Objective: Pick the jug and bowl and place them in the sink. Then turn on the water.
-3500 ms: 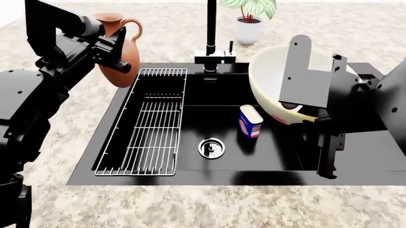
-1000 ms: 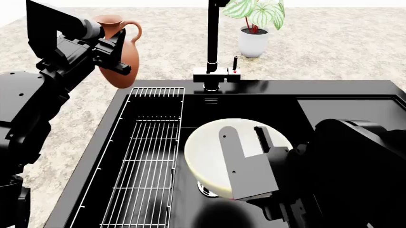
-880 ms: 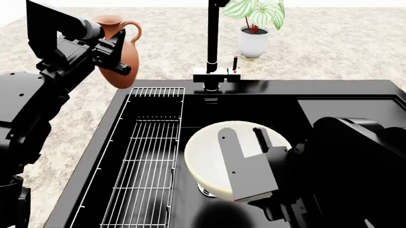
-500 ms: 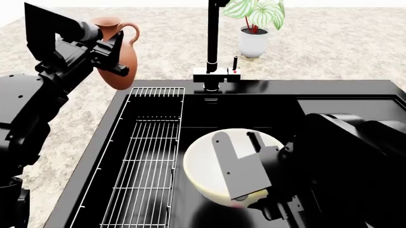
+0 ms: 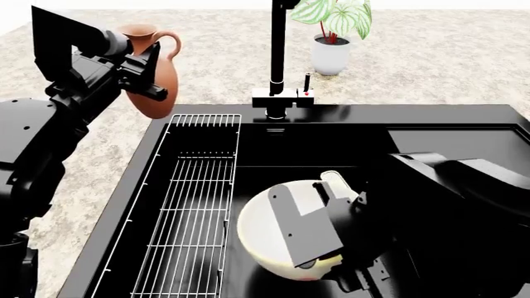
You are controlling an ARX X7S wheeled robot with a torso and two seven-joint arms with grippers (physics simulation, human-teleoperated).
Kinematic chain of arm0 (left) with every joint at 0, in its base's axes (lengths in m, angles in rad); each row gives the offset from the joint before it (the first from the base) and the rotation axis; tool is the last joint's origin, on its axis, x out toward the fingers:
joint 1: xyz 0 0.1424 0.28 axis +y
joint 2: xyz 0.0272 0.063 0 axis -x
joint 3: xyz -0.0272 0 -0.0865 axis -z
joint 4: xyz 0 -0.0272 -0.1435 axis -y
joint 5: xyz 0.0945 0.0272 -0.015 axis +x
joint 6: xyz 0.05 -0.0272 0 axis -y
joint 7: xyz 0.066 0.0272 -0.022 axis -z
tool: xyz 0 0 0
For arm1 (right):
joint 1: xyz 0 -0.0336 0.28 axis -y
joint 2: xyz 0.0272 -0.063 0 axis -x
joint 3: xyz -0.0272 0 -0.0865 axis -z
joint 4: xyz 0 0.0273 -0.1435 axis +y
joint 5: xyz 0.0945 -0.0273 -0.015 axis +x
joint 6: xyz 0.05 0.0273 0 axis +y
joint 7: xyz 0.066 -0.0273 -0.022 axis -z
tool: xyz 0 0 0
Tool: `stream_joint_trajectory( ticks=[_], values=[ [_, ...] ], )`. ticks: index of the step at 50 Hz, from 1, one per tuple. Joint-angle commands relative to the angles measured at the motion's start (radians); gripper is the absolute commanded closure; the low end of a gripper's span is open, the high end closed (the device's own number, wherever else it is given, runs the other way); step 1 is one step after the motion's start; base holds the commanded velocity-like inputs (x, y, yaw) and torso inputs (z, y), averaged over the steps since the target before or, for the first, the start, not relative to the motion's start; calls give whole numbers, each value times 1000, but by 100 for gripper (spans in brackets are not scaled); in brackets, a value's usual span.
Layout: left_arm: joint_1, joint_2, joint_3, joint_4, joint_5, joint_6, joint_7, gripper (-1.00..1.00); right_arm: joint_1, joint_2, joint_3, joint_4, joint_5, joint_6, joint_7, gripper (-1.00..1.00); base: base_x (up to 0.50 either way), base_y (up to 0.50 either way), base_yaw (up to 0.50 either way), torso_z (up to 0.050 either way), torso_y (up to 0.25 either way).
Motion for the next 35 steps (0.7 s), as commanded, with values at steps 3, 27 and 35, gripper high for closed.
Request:
stream_joint_trajectory(
  ticks=[3,27,35],
  values=[
    [-13,-5,-21,16,-16,8,-11,100,-12,-28,-30,34,-20,-37,-8,100,0,0,0,0,3],
    [-2,-19,-28,20,-23,5,-14,100,-49,-56,-58,84,-25,-89,-6,100,0,0,0,1,2],
    [5,-26,-31,30,-28,1,-17,100,-65,-67,-70,105,-30,-104,-1,100,0,0,0,0,1]
  ],
)
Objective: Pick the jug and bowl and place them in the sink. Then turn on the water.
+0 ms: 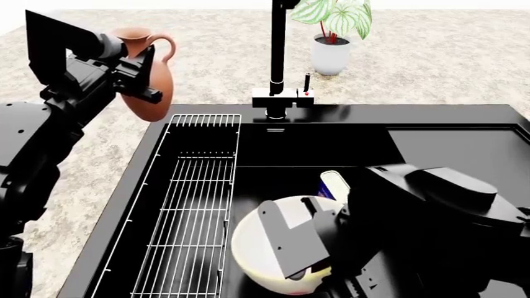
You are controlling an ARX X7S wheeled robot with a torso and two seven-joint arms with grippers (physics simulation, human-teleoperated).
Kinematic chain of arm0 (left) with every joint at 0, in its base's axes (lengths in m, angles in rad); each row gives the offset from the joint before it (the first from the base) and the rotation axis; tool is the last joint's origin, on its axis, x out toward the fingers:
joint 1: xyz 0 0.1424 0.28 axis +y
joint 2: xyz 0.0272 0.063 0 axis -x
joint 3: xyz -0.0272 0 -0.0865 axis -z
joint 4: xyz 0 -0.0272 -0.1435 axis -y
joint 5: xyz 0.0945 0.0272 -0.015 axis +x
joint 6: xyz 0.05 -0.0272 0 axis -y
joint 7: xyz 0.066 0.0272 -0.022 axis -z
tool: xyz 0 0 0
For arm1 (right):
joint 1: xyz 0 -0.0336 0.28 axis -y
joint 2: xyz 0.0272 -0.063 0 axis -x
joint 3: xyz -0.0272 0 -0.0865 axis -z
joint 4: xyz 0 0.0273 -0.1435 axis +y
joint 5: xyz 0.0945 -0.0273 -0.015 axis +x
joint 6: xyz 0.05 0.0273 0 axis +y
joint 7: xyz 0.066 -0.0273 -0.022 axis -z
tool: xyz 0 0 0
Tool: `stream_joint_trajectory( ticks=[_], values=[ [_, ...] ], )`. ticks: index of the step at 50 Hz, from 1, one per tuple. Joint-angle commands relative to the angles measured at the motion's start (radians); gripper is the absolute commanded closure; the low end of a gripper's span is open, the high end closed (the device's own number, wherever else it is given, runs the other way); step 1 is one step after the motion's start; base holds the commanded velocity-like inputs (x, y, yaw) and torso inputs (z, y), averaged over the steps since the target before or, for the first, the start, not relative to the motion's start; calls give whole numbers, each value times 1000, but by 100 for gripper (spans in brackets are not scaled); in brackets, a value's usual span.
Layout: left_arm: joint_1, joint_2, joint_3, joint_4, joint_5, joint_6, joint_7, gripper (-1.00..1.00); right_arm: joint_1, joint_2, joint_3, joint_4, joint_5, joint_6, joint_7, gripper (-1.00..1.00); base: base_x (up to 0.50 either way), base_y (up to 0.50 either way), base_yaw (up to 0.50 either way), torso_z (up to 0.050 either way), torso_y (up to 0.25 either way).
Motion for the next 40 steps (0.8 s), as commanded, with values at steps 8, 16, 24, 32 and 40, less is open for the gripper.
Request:
stream_joint_trajectory(
  ticks=[8,16,24,32,40],
  values=[
    [-6,-12,-23,31,-22,0,-14,100,-23,-15,-18,31,-12,-31,6,100,0,0,0,1,3],
    [-7,-11,-22,26,-22,2,-14,100,-29,-13,-22,23,-8,-31,9,100,0,0,0,0,1],
    [-9,-9,-20,24,-23,3,-13,100,-44,-19,-27,40,-9,-45,17,100,0,0,0,1,1],
    [-11,-11,-20,26,-26,-1,-13,100,-54,-27,-32,62,-11,-63,17,100,0,0,0,0,3],
    [-10,-11,-20,19,-25,5,-12,100,-64,-37,-38,100,-17,-81,18,100,0,0,0,1,1]
  ],
)
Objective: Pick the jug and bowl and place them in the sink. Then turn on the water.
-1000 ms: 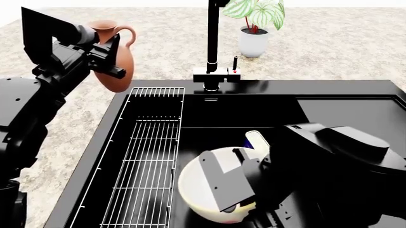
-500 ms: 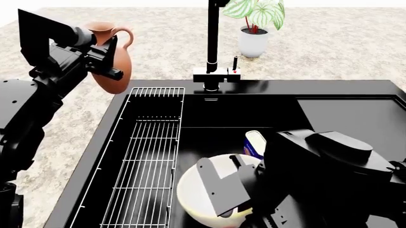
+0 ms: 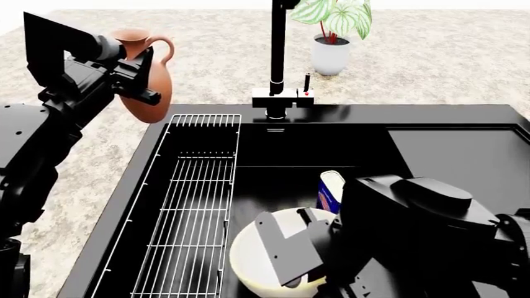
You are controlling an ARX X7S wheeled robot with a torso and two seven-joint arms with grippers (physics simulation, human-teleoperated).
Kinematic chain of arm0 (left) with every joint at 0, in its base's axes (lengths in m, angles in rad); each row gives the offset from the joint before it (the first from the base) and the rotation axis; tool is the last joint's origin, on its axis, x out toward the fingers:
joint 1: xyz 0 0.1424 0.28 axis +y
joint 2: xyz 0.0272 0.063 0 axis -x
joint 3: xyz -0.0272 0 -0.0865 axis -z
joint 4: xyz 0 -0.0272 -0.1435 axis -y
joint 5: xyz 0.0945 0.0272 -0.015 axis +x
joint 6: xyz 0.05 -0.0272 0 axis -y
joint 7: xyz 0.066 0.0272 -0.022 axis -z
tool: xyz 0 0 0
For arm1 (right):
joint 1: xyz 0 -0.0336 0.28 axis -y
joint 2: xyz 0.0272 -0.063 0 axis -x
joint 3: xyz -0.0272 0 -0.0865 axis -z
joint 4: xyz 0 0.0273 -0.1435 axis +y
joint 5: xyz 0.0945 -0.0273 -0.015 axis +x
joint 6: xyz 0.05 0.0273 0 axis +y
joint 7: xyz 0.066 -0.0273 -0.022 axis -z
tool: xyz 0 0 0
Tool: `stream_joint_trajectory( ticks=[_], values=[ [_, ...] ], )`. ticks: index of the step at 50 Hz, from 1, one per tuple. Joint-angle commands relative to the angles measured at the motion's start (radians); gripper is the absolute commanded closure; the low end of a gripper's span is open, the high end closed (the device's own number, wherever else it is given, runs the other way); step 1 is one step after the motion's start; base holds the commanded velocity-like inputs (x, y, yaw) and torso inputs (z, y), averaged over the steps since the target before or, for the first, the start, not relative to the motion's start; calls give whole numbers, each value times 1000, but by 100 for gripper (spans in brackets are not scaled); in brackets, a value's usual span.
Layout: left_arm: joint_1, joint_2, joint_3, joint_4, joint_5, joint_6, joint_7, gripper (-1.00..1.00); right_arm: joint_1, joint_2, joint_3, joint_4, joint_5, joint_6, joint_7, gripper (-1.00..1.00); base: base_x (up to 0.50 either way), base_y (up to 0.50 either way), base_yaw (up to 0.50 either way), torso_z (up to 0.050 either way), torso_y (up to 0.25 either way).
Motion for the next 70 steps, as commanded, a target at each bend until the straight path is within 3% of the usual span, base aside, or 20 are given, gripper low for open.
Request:
stream_joint_trajectory(
  ticks=[1,22,23,42,70],
  values=[
    [-17,-2,-18,13,-15,8,-10,100,-12,-13,-4,43,-11,-30,2,100,0,0,0,0,0],
    [-12,-7,-18,19,-17,9,-12,100,-24,-35,-21,115,-28,-64,4,100,1,0,1,0,0],
    [-13,-7,-18,20,-17,8,-13,100,-23,-34,-22,113,-29,-62,5,-100,0,3,0,0,0],
    [-17,-2,-14,10,-16,16,-12,100,15,-3,-31,47,-20,-15,-8,-100,-1,-1,-1,0,1],
    [-21,-3,-22,18,-32,16,-11,100,245,18,8,4,-18,62,-106,-100,0,0,0,0,1]
  ],
)
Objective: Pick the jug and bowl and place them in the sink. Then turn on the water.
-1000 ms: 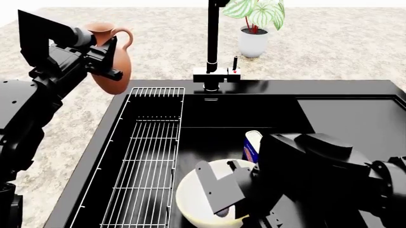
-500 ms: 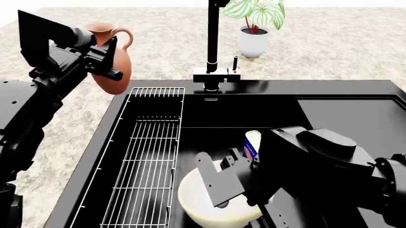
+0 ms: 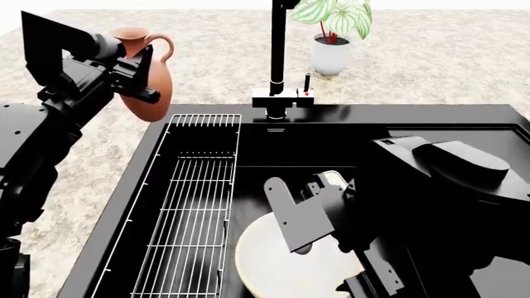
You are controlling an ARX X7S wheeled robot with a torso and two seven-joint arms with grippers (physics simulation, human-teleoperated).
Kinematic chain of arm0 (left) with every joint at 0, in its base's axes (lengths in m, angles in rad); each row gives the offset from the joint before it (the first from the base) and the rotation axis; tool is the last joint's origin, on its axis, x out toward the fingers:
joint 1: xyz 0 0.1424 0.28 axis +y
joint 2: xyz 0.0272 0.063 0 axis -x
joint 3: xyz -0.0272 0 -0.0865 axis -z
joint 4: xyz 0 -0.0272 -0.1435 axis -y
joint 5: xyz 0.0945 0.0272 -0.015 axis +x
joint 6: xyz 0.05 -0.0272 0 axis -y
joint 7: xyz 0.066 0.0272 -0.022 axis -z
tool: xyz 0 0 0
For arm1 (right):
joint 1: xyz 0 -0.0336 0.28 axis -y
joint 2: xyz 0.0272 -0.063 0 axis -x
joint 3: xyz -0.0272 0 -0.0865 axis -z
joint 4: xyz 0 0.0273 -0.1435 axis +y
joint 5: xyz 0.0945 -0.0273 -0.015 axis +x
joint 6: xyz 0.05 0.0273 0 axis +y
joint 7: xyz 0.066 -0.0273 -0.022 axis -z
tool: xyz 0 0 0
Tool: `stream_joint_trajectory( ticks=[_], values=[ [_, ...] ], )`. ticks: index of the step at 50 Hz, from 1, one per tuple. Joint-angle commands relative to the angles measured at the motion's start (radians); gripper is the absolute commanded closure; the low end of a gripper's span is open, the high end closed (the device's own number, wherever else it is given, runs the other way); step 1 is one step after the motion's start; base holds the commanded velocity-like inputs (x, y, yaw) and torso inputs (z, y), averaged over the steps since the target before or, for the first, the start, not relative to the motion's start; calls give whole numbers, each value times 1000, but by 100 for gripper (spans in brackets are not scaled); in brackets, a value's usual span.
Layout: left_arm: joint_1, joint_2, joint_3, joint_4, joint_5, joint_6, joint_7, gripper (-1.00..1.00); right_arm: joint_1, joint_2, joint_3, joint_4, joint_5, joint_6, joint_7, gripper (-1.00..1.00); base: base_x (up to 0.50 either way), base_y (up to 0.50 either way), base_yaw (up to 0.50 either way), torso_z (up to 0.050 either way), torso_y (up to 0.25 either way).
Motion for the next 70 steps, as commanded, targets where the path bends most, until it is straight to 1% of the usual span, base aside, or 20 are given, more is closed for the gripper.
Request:
stream_joint_trajectory(
  ticks=[1,9,18,26,35,42,55,61,70],
  values=[
    [-18,-4,-22,29,-22,0,-13,100,83,4,22,5,2,14,-36,-100,0,0,0,10,10],
    [-16,-9,-26,46,-31,-11,-17,100,109,19,45,-6,8,28,-29,-100,0,0,0,0,1],
    [-11,-7,-24,61,-39,-18,-19,100,125,76,111,-59,36,87,20,-100,0,0,0,0,1],
    [4,-10,-27,91,-58,-32,-18,100,102,128,257,-78,87,160,137,-100,0,0,0,1,1],
    [7,-5,-25,112,-77,-45,-13,100,67,166,374,-71,125,205,239,-100,0,0,0,0,1],
    [12,-1,-16,136,-91,-59,-7,100,22,195,468,-72,152,251,337,-100,0,0,0,1,1],
    [24,6,12,190,-117,-94,4,100,-87,266,691,-115,235,363,534,-100,0,0,0,0,2],
    [36,14,25,227,-135,-111,5,100,-118,292,759,-133,259,396,589,-100,0,0,0,2,2],
    [44,40,48,245,-143,-115,7,100,-158,338,830,-177,303,438,631,-100,0,0,0,0,1]
  ],
)
